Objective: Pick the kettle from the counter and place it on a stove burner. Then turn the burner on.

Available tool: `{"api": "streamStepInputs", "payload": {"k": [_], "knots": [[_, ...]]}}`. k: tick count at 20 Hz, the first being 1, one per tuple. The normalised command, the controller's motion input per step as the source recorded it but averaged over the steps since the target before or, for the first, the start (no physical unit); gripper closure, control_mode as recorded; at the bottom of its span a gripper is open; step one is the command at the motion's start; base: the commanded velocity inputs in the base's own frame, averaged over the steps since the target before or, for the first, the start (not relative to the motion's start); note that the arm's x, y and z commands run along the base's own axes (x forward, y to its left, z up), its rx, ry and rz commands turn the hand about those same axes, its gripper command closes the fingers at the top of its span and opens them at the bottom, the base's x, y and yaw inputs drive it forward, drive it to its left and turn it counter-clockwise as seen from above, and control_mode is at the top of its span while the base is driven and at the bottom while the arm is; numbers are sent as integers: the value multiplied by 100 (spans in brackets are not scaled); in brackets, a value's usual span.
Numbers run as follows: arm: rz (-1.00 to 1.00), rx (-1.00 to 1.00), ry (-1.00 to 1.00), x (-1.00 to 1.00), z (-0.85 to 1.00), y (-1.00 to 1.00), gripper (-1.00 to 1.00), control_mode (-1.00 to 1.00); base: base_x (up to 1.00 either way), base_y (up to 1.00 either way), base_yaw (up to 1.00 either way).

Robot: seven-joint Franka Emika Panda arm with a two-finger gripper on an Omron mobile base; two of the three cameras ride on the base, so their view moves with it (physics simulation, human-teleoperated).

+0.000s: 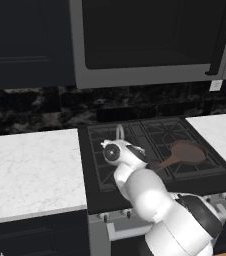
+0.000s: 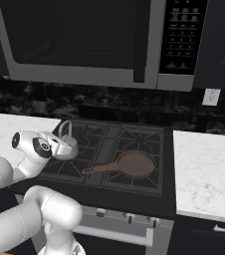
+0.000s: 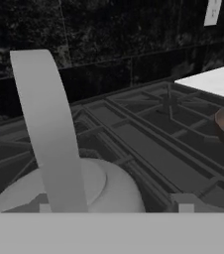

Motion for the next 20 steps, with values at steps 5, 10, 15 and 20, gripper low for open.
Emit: {"api": "streamStepInputs", "payload": {"k": [5,10,15,20], "knots": [[-4,0,0,-35,-16,-38,-100,-100,0,0,0],[-1,0,0,-24,-1,-5,-100,-100,0,0,0],[0,0,0,-3,0,3,-100,-100,0,0,0],[0,0,1,-4,0,2,-100,-100,0,0,0]]}}
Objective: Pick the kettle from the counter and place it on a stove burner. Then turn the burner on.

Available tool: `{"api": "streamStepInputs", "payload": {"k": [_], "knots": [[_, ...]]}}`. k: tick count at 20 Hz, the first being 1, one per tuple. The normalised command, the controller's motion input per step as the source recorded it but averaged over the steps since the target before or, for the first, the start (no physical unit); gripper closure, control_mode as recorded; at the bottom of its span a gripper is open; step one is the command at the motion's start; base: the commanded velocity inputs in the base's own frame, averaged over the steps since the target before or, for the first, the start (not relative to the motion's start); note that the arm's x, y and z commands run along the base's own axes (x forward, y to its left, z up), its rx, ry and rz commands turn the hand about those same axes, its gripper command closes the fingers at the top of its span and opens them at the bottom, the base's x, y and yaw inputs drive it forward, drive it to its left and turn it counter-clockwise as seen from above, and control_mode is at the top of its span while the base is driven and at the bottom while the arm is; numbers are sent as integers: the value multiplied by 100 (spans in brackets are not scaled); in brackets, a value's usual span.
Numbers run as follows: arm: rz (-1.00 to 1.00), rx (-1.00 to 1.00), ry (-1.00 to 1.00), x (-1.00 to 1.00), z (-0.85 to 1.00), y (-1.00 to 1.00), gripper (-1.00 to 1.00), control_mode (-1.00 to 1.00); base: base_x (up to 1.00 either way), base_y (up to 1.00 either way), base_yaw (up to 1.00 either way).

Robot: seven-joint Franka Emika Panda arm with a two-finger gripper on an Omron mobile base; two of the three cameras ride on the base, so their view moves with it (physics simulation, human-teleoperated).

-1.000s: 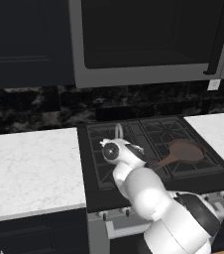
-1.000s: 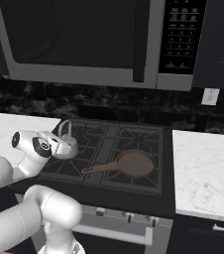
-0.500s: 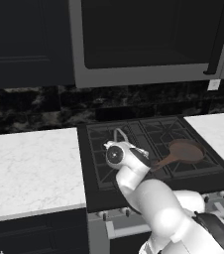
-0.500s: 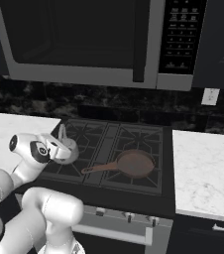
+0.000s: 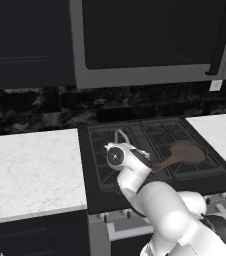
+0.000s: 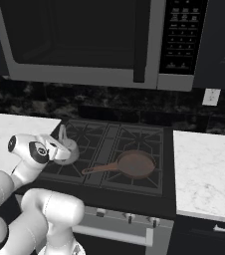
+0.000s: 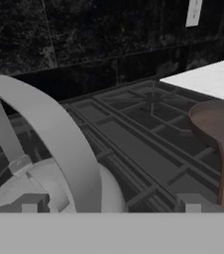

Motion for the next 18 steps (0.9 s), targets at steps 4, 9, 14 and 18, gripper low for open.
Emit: {"api": "streamStepInputs", "payload": {"k": [4,9,14,18], "knots": [[0,0,7,-13,0,0,-100,-100,0,0,0],[0,0,8,-25,0,4,-100,-100,0,0,0],[0,0,5,-44,0,21,-100,-100,0,0,0],[0,0,0,-48,0,33,-100,-100,0,0,0]]}}
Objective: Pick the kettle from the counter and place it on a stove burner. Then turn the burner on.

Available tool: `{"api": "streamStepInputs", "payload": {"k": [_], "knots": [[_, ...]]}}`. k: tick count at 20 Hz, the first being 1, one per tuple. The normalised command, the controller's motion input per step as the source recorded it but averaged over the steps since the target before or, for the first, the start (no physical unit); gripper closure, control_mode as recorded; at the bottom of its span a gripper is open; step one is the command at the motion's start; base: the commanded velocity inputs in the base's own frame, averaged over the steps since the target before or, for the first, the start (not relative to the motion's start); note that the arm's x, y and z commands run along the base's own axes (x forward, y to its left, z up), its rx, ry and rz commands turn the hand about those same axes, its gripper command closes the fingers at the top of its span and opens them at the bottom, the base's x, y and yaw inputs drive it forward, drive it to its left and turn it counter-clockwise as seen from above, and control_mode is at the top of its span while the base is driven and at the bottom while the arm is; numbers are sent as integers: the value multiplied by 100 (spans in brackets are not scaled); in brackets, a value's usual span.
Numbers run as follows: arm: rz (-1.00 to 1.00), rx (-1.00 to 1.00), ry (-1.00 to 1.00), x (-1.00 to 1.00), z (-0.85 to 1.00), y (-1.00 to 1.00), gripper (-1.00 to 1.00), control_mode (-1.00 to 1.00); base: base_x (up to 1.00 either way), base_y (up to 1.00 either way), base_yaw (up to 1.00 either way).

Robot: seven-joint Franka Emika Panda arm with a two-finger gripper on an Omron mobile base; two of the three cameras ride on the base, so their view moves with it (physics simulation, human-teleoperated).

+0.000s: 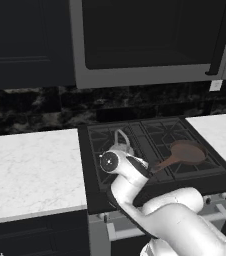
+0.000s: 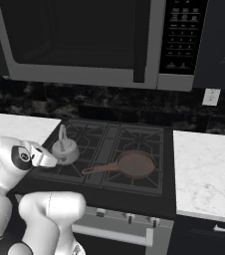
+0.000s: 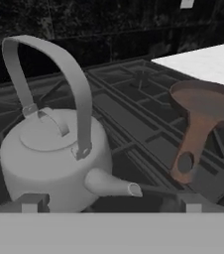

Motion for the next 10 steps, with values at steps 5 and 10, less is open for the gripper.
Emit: {"api": "streamStepInputs", "payload": {"k": [5,10], "knots": [[0,0,3,-59,0,14,-100,-100,0,0,0],[0,0,1,-72,0,5,-100,-100,0,0,0]]}}
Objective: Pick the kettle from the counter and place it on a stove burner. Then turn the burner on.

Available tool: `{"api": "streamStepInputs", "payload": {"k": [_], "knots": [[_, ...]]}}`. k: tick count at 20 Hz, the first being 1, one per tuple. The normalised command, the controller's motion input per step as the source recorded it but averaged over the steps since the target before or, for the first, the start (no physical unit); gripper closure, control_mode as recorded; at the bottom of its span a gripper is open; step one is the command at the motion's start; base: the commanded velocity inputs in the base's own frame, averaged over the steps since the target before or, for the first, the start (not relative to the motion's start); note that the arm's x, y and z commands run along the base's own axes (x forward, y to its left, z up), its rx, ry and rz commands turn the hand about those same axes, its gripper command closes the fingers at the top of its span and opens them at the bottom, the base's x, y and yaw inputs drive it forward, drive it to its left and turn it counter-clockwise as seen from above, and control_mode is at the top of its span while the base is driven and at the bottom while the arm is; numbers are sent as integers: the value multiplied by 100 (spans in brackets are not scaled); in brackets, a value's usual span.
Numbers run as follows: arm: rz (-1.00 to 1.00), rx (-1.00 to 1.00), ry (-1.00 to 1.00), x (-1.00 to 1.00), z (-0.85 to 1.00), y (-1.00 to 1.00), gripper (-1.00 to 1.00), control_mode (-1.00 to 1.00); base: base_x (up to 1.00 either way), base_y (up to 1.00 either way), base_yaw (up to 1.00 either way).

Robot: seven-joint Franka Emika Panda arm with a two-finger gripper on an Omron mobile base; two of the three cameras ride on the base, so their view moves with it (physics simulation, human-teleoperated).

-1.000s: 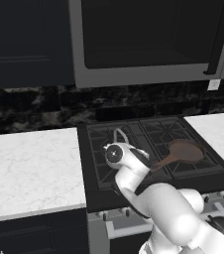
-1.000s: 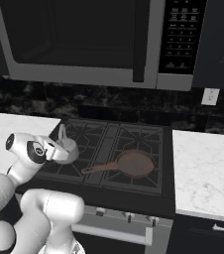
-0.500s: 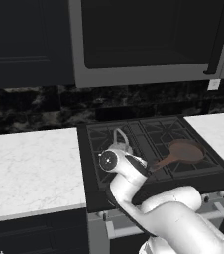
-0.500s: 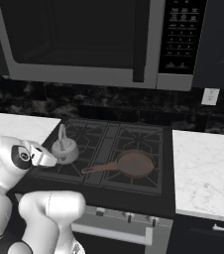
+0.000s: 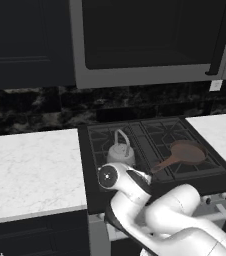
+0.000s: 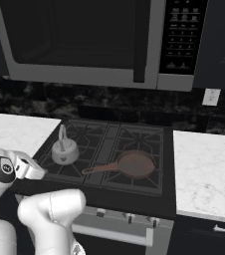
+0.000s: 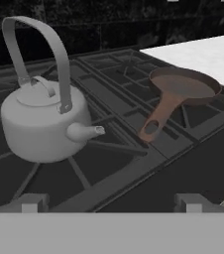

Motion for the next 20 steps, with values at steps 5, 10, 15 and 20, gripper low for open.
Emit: {"api": "streamStepInputs", "payload": {"k": [5,10,15,20], "knots": [[0,-2,-1,-62,-19,24,-100,-100,0,0,0],[0,-5,-7,-50,-40,40,-100,-100,0,0,0],[0,-4,-11,-36,-44,52,-100,-100,0,0,0],[2,-2,-18,-20,-42,45,-100,-100,0,0,0]]}}
